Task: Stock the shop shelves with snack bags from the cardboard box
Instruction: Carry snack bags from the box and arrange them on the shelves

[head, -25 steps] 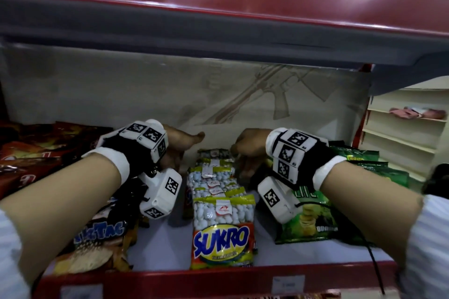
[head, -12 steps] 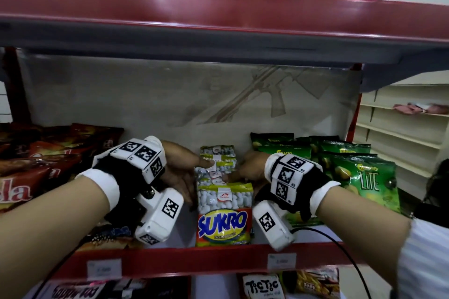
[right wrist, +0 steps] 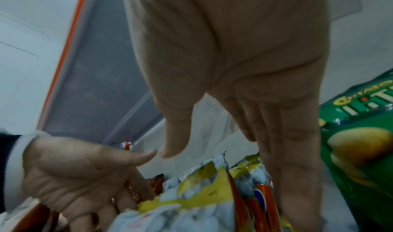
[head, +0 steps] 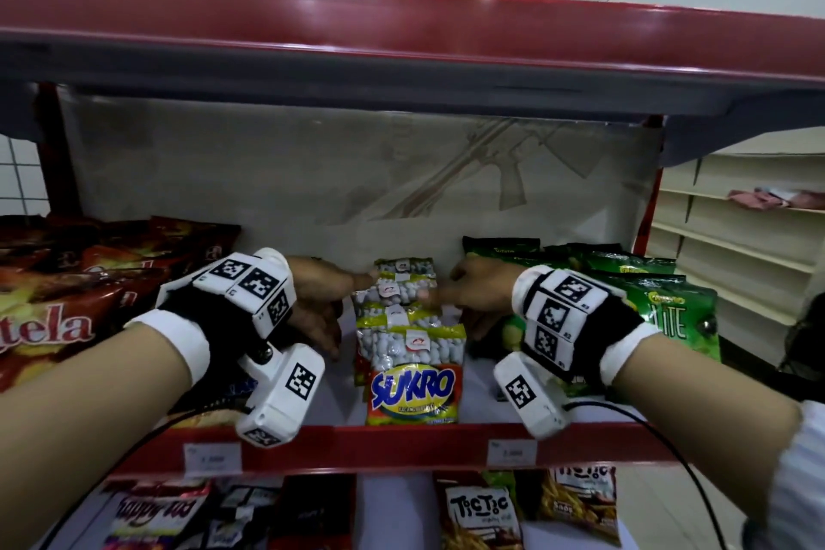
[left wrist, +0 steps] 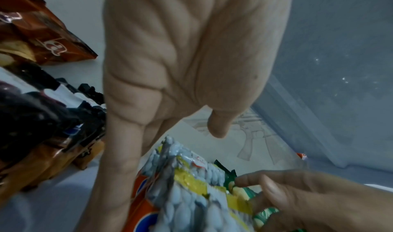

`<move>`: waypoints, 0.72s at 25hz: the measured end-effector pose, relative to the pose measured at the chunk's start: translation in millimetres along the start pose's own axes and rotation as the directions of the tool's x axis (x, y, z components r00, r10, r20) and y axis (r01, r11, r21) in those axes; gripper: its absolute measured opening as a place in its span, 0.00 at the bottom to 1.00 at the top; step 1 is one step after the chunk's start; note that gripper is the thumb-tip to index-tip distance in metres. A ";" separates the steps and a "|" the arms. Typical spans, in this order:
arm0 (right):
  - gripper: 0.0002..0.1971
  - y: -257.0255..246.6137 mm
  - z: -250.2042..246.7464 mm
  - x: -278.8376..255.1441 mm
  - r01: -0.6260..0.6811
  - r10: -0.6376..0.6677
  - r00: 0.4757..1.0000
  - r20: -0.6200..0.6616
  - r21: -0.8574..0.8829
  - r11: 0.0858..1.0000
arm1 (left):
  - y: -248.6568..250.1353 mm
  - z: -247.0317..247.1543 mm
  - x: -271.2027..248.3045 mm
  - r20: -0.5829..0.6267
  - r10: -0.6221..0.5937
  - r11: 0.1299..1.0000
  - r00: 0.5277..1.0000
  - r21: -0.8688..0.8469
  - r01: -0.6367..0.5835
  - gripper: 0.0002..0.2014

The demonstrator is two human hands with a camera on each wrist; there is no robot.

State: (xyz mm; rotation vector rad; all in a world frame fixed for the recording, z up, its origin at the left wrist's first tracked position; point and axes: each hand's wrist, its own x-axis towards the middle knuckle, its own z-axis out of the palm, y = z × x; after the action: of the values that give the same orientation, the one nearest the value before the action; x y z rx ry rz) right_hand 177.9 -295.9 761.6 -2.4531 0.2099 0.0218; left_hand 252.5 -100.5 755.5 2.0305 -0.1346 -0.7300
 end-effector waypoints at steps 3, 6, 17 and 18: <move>0.35 9.5 9.7 -29.6 -0.009 0.021 0.970 0.241 -0.050 0.999 | -8.5 9.4 -7.0 0.124 -0.065 0.998 0.990 0.025 0.062 0.43; 0.34 16.3 35.2 -36.7 0.103 -0.090 0.992 0.091 -0.147 0.984 | -9.3 22.5 -11.0 0.178 0.018 0.999 0.984 0.025 -0.023 0.34; 0.53 33.4 61.8 -20.5 0.144 -0.152 0.971 -0.184 -0.059 0.988 | -10.0 41.2 -8.9 0.121 0.122 0.990 0.985 0.060 -0.130 0.18; 0.53 34.2 63.1 -19.6 0.151 -0.156 0.968 -0.195 -0.040 0.988 | -9.7 41.8 -7.7 0.102 0.130 0.989 0.986 0.058 -0.137 0.18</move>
State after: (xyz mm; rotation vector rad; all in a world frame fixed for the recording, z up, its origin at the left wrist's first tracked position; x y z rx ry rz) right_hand 155.7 -279.6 692.5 -2.4892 0.1050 -0.2898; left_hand 221.5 -123.6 735.1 2.0257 -0.3517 -0.7485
